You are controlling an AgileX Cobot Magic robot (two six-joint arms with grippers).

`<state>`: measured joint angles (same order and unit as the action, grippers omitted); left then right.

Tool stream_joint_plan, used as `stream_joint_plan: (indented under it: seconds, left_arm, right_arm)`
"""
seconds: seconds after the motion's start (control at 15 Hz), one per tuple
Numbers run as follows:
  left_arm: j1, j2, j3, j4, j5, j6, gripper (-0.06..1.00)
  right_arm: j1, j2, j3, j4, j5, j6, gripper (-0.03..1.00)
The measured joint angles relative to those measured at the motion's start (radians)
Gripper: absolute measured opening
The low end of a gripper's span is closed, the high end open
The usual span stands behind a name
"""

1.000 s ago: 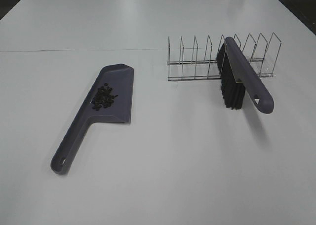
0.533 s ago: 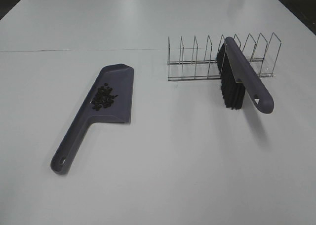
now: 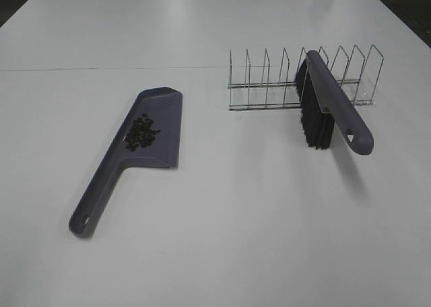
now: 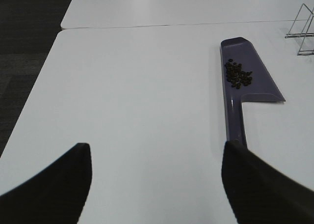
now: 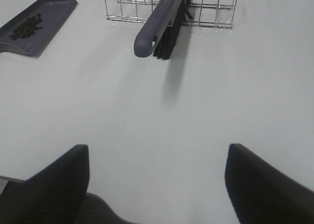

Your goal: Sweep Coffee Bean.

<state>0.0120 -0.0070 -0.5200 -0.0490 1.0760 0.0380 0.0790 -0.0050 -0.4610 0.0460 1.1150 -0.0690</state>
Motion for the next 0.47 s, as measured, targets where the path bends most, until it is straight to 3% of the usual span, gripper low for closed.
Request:
stream_joint_plan:
  seconds: [0.47]
  left_arm:
    - [0.0, 0.0, 0.0, 0.0, 0.0, 0.003, 0.68]
  right_arm:
    - [0.0, 0.0, 0.0, 0.0, 0.0, 0.0, 0.68]
